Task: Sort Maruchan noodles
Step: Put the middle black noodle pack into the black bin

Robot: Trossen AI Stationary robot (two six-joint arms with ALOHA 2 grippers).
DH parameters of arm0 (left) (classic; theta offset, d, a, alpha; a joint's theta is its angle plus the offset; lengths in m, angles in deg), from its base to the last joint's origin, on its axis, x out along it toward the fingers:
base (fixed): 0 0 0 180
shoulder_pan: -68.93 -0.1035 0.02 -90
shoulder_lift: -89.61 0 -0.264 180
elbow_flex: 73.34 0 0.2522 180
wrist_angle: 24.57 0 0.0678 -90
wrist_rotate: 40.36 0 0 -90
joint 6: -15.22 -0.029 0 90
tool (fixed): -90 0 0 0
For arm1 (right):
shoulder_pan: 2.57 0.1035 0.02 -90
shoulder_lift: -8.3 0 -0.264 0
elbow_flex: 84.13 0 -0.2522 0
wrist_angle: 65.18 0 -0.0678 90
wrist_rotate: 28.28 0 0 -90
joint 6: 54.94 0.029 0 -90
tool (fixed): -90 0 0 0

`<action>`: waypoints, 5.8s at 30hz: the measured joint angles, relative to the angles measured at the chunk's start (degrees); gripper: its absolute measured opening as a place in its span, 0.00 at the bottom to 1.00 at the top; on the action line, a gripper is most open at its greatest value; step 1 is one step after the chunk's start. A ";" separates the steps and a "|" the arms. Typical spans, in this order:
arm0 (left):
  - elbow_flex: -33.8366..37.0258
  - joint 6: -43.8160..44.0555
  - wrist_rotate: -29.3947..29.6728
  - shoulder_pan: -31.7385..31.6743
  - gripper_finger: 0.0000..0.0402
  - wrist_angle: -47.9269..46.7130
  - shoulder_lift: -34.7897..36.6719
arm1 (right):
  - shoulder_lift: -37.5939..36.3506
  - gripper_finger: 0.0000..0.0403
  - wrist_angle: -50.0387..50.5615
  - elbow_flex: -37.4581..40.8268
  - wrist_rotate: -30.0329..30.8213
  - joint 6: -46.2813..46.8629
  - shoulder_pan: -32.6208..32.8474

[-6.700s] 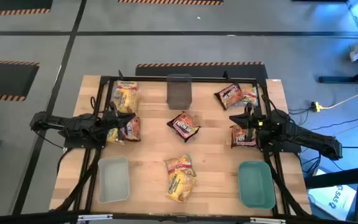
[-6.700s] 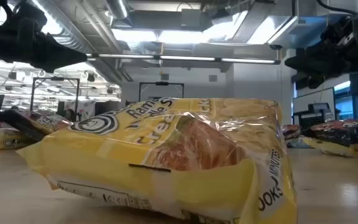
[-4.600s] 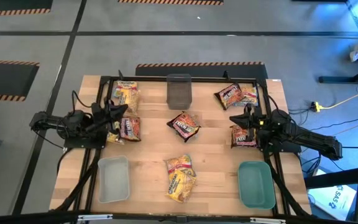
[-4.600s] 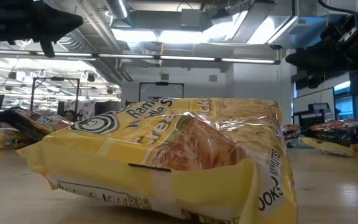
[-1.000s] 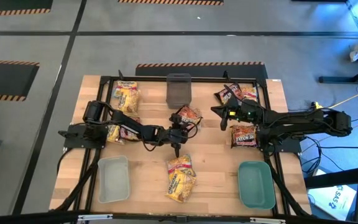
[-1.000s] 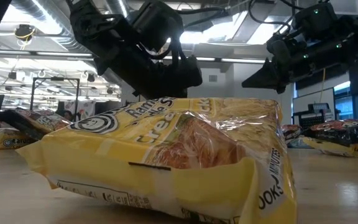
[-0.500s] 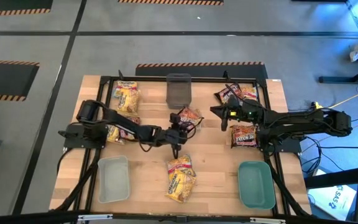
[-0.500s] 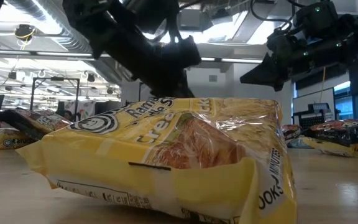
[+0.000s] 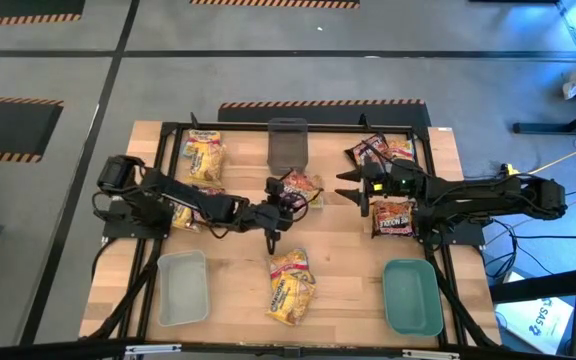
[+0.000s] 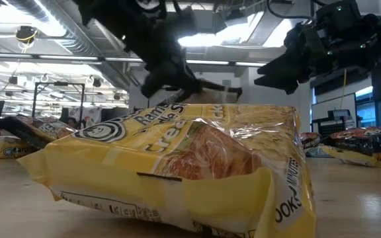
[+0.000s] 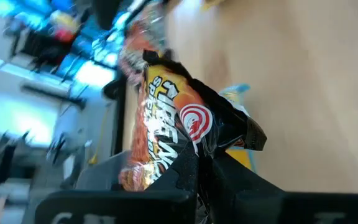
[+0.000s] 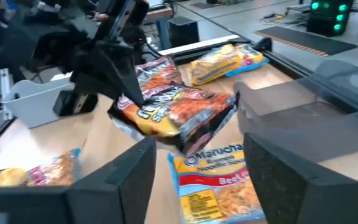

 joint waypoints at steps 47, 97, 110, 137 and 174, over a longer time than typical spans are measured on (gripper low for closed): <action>-0.02 -49.03 -15.03 3.26 0.03 -1.84 3.50 | 38.75 0.58 34.56 -41.68 -42.57 13.37 -2.18; 12.13 22.28 -32.54 -15.62 0.31 11.87 15.26 | 22.22 0.24 28.21 -24.43 -29.03 -8.85 -10.53; 11.78 23.29 -29.29 -18.49 0.31 18.83 15.24 | 22.23 0.25 7.35 -22.64 -18.05 -11.45 -10.53; 5.22 39.12 -42.88 -28.71 0.69 18.28 6.67 | 25.89 0.24 -6.89 -22.64 -16.95 -12.04 -7.95; -2.28 25.37 -42.67 -31.07 0.29 -0.86 8.85 | 15.37 0.65 6.91 -22.77 -13.32 -11.40 -9.84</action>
